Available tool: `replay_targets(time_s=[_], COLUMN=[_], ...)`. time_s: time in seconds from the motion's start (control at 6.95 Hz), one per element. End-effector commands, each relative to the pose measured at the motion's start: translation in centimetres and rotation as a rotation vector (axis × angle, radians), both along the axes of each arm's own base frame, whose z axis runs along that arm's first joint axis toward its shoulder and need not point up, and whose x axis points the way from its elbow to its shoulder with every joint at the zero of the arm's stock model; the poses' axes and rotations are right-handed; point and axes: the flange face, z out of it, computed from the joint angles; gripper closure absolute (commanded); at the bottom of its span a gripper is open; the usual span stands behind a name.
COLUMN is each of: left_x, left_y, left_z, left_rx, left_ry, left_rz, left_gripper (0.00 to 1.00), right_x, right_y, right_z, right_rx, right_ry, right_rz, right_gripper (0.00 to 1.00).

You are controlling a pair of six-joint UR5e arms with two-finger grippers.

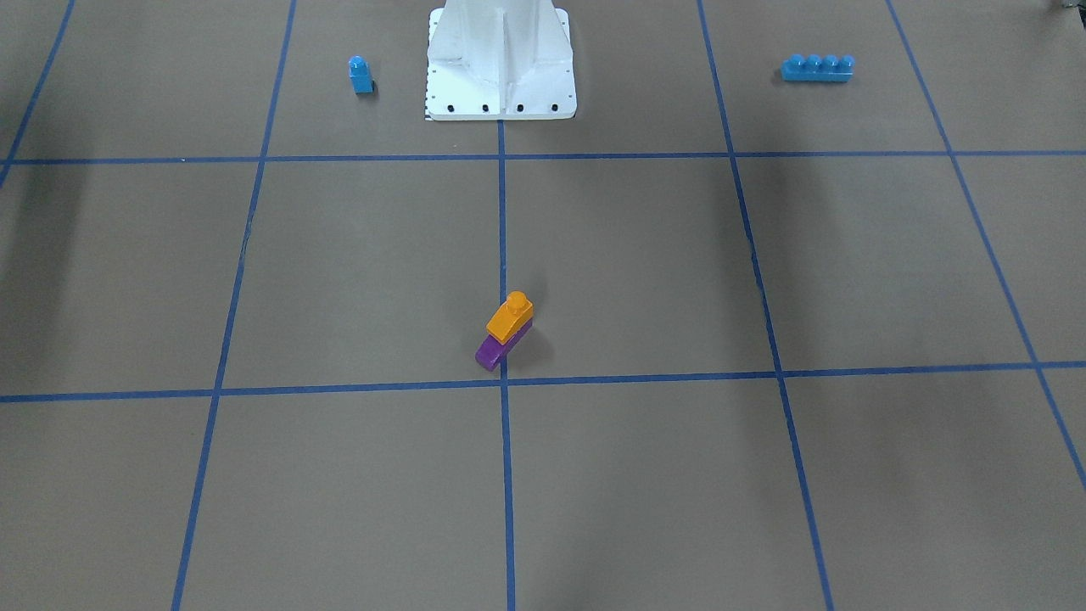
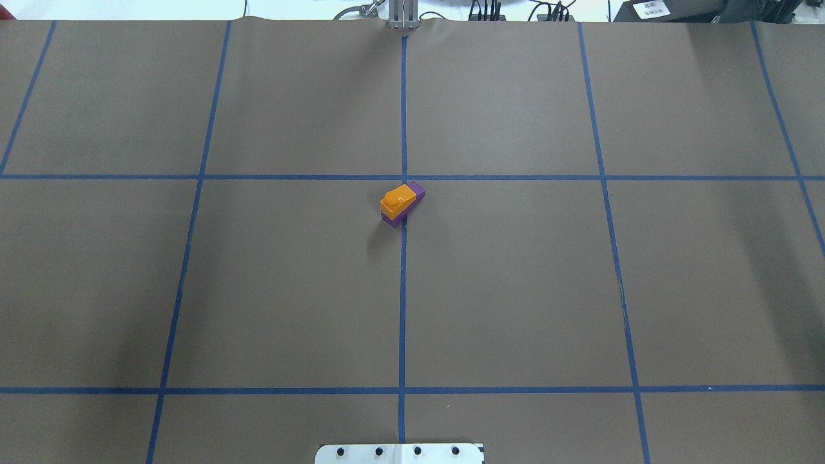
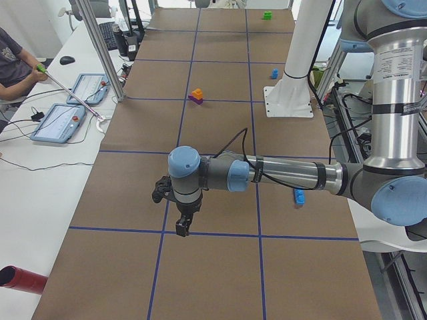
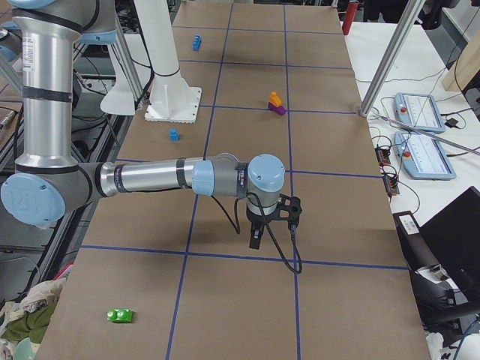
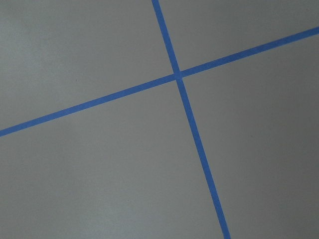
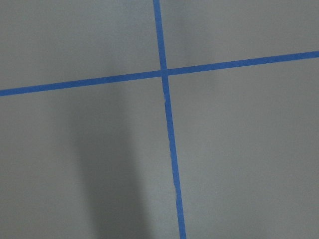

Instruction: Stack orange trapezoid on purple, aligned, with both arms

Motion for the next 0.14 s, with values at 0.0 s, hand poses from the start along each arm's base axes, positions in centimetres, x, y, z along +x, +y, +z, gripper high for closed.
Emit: replay_targets(time_s=[0.0], left_x=[0.04], left_y=[0.00], left_z=[0.08], left_rx=[-0.002], left_ry=[-0.001], left_rz=[0.001], left_gripper=[0.00], right_x=[0.00], right_y=[-0.01], right_z=[-0.03], right_rx=[0.001], right_ry=[0.000], right_rz=[0.000], right_gripper=[0.00])
